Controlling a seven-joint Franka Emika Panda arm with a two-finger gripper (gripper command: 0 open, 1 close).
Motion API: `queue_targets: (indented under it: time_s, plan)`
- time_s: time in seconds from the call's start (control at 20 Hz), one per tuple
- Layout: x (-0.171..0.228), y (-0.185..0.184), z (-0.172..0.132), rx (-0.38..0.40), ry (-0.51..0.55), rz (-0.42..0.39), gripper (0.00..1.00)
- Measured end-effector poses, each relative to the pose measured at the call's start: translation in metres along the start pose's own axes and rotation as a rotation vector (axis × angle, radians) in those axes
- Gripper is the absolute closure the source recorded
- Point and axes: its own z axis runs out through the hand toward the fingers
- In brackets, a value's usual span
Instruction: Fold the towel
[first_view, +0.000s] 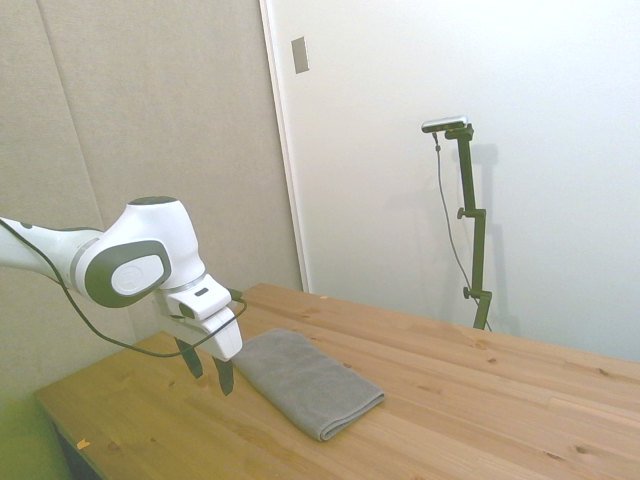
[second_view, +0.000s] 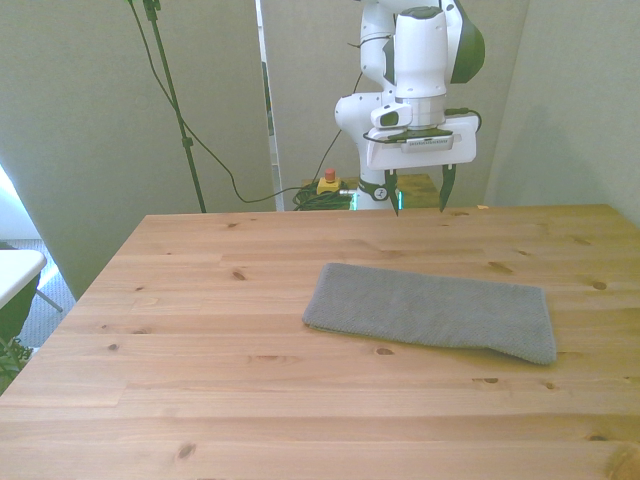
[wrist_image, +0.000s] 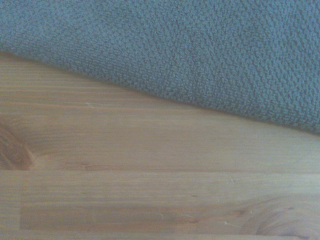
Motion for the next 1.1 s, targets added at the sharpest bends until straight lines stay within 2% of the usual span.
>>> queue_targets:
  time_s: [0.2,0.3,0.55,0.8,0.95,1.1]
  plan:
    - [0.003,-0.005,0.0,0.001,0.004,0.002,0.0]
    - [0.008,-0.025,-0.007,-0.007,0.04,0.051,0.0]
    - [0.014,-0.115,-0.009,-0.047,0.115,0.185,0.0]
    - [0.018,-0.195,0.01,-0.174,0.221,0.289,0.0]
    - [0.018,-0.238,0.033,-0.234,0.258,0.321,0.0]
    - [0.013,-0.274,0.042,-0.271,0.255,0.304,0.0]
